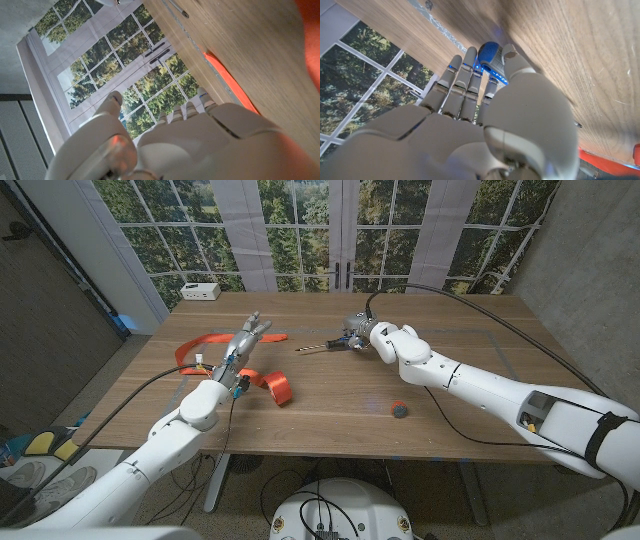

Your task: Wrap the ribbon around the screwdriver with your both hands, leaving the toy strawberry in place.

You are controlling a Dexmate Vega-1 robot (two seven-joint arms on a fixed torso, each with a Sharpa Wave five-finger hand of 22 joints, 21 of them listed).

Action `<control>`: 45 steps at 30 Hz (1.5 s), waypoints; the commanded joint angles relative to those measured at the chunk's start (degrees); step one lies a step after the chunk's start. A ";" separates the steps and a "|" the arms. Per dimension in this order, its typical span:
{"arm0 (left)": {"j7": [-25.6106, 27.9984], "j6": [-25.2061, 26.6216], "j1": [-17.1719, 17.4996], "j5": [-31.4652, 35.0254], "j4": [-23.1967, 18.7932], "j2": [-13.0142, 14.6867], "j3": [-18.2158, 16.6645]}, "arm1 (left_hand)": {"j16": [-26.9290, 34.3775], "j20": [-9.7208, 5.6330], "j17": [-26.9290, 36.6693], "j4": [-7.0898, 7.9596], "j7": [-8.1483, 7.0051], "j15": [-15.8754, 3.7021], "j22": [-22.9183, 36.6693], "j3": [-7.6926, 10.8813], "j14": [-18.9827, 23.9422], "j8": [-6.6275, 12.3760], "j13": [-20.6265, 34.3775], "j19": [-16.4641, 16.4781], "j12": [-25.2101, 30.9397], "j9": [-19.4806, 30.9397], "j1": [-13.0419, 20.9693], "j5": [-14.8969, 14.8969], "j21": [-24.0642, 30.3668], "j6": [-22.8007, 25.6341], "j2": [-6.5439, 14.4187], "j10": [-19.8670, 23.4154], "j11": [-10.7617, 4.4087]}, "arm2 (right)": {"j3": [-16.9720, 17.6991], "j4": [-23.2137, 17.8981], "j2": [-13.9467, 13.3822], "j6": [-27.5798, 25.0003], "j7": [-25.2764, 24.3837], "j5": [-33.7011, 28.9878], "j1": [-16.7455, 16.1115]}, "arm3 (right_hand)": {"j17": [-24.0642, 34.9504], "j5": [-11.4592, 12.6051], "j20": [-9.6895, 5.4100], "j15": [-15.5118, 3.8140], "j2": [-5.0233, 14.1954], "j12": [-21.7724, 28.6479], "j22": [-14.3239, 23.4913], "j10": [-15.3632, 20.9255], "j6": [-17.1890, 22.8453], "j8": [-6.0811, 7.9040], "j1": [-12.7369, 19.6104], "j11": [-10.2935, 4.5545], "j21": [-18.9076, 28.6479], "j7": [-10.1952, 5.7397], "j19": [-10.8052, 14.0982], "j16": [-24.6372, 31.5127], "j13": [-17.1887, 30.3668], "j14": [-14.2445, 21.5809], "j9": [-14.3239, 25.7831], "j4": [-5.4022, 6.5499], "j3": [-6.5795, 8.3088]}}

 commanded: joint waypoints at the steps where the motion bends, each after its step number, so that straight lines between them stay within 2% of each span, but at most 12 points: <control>1: -2.48 0.26 0.77 5.58 -3.59 5.21 -0.51 | 0.32 0.18 0.09 -0.88 0.04 0.06 0.15 0.00 1.14 0.91 0.12 -2.05 0.64 0.07 0.91 -0.27 0.58 2.02 -0.18 1.90 -0.33 | 2.55 -5.00 -1.76 -1.94 -0.96 -1.31 -3.27 | 0.31 0.33 -0.18 -7.42 2.71 0.68 0.11 6.10 12.10 1.17 2.13 -3.15 0.55 0.12 0.46 -0.30 4.05 0.53 0.82 0.68 0.41; 4: -3.37 1.65 0.83 7.26 -5.07 7.27 -0.72 | 0.48 0.33 0.10 -1.30 0.00 -0.13 0.12 -0.08 2.27 0.95 0.09 -1.38 0.82 0.07 1.19 -0.31 0.66 2.99 -0.30 2.90 -0.37 | 3.33 -5.64 -1.88 -2.42 -1.63 -1.15 -4.11 | 0.37 0.33 -0.23 -7.26 2.69 0.80 0.11 6.09 12.05 1.20 2.04 -3.32 0.54 0.18 0.35 -0.43 4.17 0.61 0.82 0.77 0.39; 6: -4.41 2.08 0.74 7.76 -5.62 8.39 -0.80 | 0.52 0.43 0.11 -1.72 0.33 -0.16 0.08 -0.20 3.23 1.06 0.06 -0.86 1.05 0.07 1.48 -0.28 0.62 4.42 -0.44 4.17 -2.38 | 3.47 -5.97 -1.94 -2.74 -1.49 -1.43 -4.33 | 0.40 0.34 -0.20 -7.31 2.71 0.85 0.11 6.08 12.06 1.22 2.05 -3.21 0.59 0.17 0.45 -0.54 4.22 0.58 0.81 0.78 0.41; 7: -4.48 2.76 0.90 7.95 -6.20 8.86 -1.00 | 0.55 0.46 0.11 -1.87 0.41 -0.23 0.06 -0.23 3.61 1.07 0.05 -0.55 1.10 0.06 1.60 -0.27 0.66 4.82 -0.50 4.54 -2.90 | 3.83 -6.33 -2.05 -2.75 -1.57 -1.11 -4.63 | 0.44 0.34 -0.22 -7.28 2.73 0.87 0.11 6.06 12.10 1.24 2.04 -3.21 0.58 0.19 0.41 -0.54 4.25 0.61 0.81 0.80 0.40; 15: -7.75 4.76 1.25 9.69 -8.77 13.66 -2.14 | 0.51 0.65 0.10 -3.13 0.60 -0.89 -0.06 -0.20 5.41 1.60 0.01 1.71 1.57 0.08 3.04 -0.13 0.96 8.17 -1.31 7.23 -3.16 | 4.66 -7.53 -1.96 -4.25 -1.80 -1.76 -5.65 | 0.70 0.35 -0.20 -7.39 2.65 1.11 0.11 5.95 12.09 1.36 2.07 -3.19 0.64 0.15 0.39 -0.81 4.52 0.74 0.80 0.81 0.38; 22: -11.06 8.69 1.81 11.96 -12.93 19.41 -3.39 | 0.11 0.46 0.08 -4.24 0.37 -1.46 -0.21 -0.02 5.85 2.05 0.01 3.23 1.55 0.14 5.60 -0.11 0.91 10.50 -2.77 8.53 -3.25 | 4.38 -7.84 -1.53 -4.81 -1.89 -2.75 -5.96 | 0.87 0.37 -0.20 -7.27 2.66 1.28 0.11 5.93 12.00 1.40 2.09 -3.24 0.69 0.16 0.39 -1.02 4.69 0.77 0.79 0.84 0.39; 26: -14.08 9.90 2.24 12.08 -14.71 23.15 -4.52 | -0.03 0.39 0.08 -4.38 0.10 -1.64 -0.25 -0.06 5.94 2.15 0.01 3.72 1.52 0.14 6.48 -0.18 0.87 11.13 -3.46 8.91 -3.43 | 4.36 -8.04 -1.08 -5.04 -2.18 -2.93 -6.21 | 0.97 0.38 -0.20 -7.29 2.65 1.41 0.11 5.93 11.98 1.45 2.09 -3.12 0.73 0.16 0.41 -1.20 4.82 0.80 0.78 0.85 0.40; 27: -14.16 10.01 2.25 12.05 -14.76 23.19 -4.54 | -0.08 0.43 0.08 -4.40 0.10 -1.65 -0.26 -0.08 5.87 2.14 0.01 3.76 1.48 0.15 6.62 -0.19 0.85 11.18 -3.60 8.90 -3.37 | 4.39 -8.04 -1.07 -5.00 -2.23 -2.92 -6.23 | 0.98 0.38 -0.16 -7.30 2.65 1.42 0.11 5.93 12.00 1.46 2.08 -3.17 0.74 0.16 0.41 -1.21 4.83 0.84 0.78 0.87 0.39; 31: -15.84 13.18 3.18 13.02 -17.32 27.01 -5.85 | -0.29 0.24 0.08 -4.42 0.26 -1.83 -0.30 -0.19 5.77 2.20 0.01 4.01 1.47 0.16 7.60 -0.18 0.67 11.81 -4.42 9.39 -3.33 | 4.20 -8.41 -0.81 -5.65 -1.94 -3.47 -6.43 | 1.11 0.38 -0.21 -7.29 2.66 1.48 0.11 5.86 12.02 1.50 2.07 -3.18 0.76 0.14 0.40 -1.27 4.91 0.88 0.75 0.90 0.37; 36: -16.44 13.47 4.60 12.90 -18.29 29.07 -7.19 | -0.40 0.08 0.07 -4.40 0.46 -2.17 -0.33 -0.27 5.94 2.11 0.03 4.42 1.93 0.18 8.98 -0.11 0.48 12.16 -5.31 11.28 -4.14 | 4.05 -9.01 -0.85 -6.22 -1.89 -4.29 -6.69 | 1.28 0.38 -0.22 -7.29 2.63 1.60 0.11 5.86 12.05 1.56 2.11 -3.11 0.79 0.22 0.39 -1.35 5.03 1.01 0.73 0.88 0.35; 40: -18.70 15.58 3.99 13.23 -19.69 31.04 -7.23 | -0.49 0.17 0.06 -4.38 -0.08 -2.37 -0.35 -0.20 6.15 2.29 0.04 4.29 1.88 0.20 10.71 0.05 0.04 13.17 -5.95 12.00 -5.98 | 4.24 -9.34 -0.80 -6.50 -2.19 -4.54 -6.94 | 1.39 0.38 -0.22 -7.30 2.60 1.73 0.10 5.95 12.04 1.59 2.13 -3.14 0.82 0.21 0.38 -1.44 5.11 1.07 0.70 0.86 0.34; 45: -23.59 17.26 1.33 13.59 -20.99 33.37 -6.16 | -0.79 0.70 0.06 -4.33 -0.76 -2.26 -0.36 -0.11 5.70 2.42 0.06 3.11 1.51 0.22 12.40 0.19 -0.81 14.14 -6.42 11.88 -6.05 | 4.63 -9.73 -0.77 -6.50 -2.79 -4.28 -7.46 | 1.52 0.39 -0.21 -7.31 2.60 1.82 0.10 5.89 12.05 1.65 2.11 -3.16 0.86 0.19 0.39 -1.58 5.22 1.14 0.70 0.90 0.34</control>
